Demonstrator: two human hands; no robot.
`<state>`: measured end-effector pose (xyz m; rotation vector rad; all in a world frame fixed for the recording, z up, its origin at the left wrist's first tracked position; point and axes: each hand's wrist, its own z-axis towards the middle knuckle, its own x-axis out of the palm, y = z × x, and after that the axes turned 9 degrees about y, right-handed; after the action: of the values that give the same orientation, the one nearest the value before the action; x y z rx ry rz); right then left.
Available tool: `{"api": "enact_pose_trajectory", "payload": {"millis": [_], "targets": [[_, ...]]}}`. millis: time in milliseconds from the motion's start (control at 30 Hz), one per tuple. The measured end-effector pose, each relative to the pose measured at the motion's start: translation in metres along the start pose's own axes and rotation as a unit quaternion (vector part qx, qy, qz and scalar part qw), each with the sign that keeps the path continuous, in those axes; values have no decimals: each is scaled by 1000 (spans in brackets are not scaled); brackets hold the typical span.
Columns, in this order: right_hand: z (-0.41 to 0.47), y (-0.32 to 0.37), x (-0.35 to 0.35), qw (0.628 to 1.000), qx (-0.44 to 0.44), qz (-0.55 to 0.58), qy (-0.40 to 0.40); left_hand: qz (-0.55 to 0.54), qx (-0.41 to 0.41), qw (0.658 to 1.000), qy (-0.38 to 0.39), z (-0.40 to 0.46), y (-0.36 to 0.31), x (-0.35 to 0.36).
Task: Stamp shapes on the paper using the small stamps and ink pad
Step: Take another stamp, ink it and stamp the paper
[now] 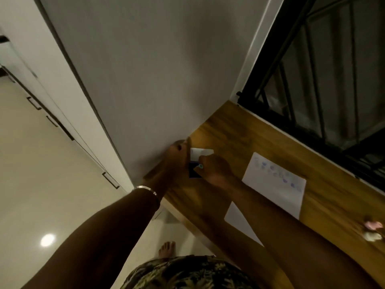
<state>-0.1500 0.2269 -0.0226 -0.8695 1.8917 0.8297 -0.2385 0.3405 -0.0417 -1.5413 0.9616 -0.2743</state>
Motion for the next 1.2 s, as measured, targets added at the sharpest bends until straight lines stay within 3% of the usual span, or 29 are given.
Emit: {"api": "enact_pose_trajectory", "payload": {"millis": [100,333,500,833,1100,1200], "targets": [[1,4,5,1000,10,-10,9,37,22,998,40,-4,4,-1],[4,7,11,999,34,-9,14,-66,-49,995,49,-12,5,4],[11,10,13,998,53,7,22,-58,-20,997,56,-14,8,7],[12,11,15,997,64,23,22,-192,-45,977,75,-14,5,16],[8,13,10,995,77,66,16,-113,-40,992,33,-19,-5,12],[3,8,13,994,64,87,-6,-24,-46,997,60,-17,-8,11]]}}
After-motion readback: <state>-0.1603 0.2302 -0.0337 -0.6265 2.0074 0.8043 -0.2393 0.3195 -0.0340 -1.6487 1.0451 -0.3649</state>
